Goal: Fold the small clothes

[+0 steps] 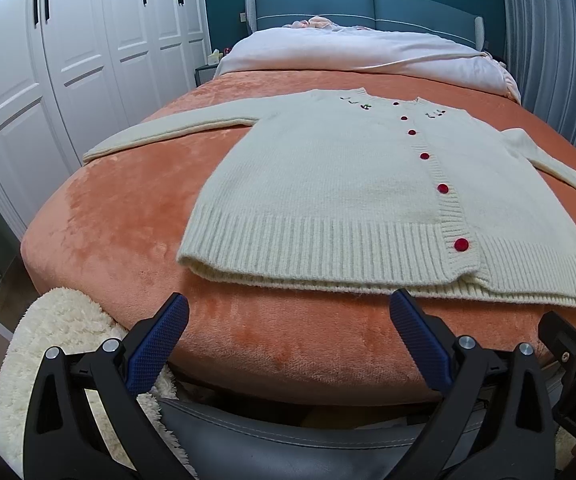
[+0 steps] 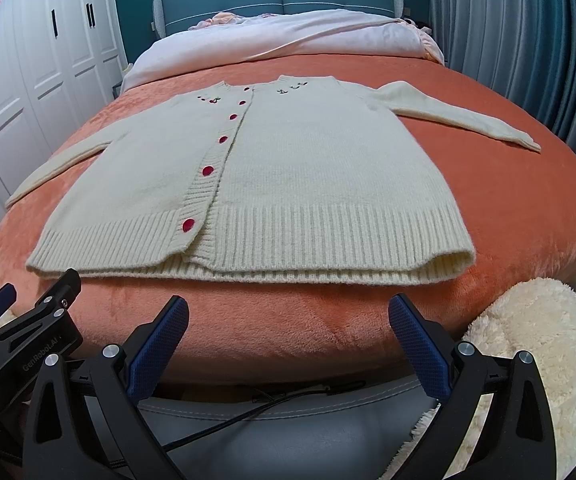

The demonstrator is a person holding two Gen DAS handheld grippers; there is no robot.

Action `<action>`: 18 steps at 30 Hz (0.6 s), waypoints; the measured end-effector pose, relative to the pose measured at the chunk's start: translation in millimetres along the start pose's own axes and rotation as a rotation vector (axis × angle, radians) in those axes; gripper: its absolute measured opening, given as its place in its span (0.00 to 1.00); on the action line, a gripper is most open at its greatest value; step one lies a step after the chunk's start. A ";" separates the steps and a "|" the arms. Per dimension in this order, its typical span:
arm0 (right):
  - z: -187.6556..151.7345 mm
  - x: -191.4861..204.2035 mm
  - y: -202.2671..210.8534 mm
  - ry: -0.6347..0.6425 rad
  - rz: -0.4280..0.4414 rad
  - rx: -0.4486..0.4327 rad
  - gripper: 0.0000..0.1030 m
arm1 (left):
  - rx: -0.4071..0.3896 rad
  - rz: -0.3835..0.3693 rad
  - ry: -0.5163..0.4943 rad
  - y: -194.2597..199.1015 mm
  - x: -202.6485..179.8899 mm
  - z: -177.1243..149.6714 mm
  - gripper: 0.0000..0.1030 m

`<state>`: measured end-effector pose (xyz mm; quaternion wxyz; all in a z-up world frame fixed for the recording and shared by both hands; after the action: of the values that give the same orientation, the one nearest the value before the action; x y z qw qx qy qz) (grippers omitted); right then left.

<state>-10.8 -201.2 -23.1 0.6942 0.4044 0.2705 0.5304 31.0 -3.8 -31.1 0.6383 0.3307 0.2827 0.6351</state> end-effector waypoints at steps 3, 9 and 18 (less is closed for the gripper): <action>-0.1 0.2 -0.2 0.000 0.000 0.001 0.95 | 0.000 -0.001 0.000 0.0 0.0 -0.1 0.95; -0.6 0.8 -0.1 0.000 0.000 0.000 0.95 | -0.002 -0.003 -0.006 -0.2 -0.4 -0.4 0.95; -0.6 2.0 -0.3 0.003 -0.001 -0.001 0.95 | -0.002 -0.003 -0.006 -0.2 -0.5 -0.3 0.95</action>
<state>-10.5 -199.1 -23.6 0.6943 0.4031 0.2713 0.5309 30.9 -4.3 -31.4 0.6406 0.3314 0.2805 0.6334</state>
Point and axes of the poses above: each gripper's, at about its wrist camera, not at the fingertips, and y roughly against the way its jaws point, x to its left, z to its top, the point moved 5 cm from there along -y, roughly the way its jaws point, and after that the axes turned 8 degrees about x, right-handed, at the moved point
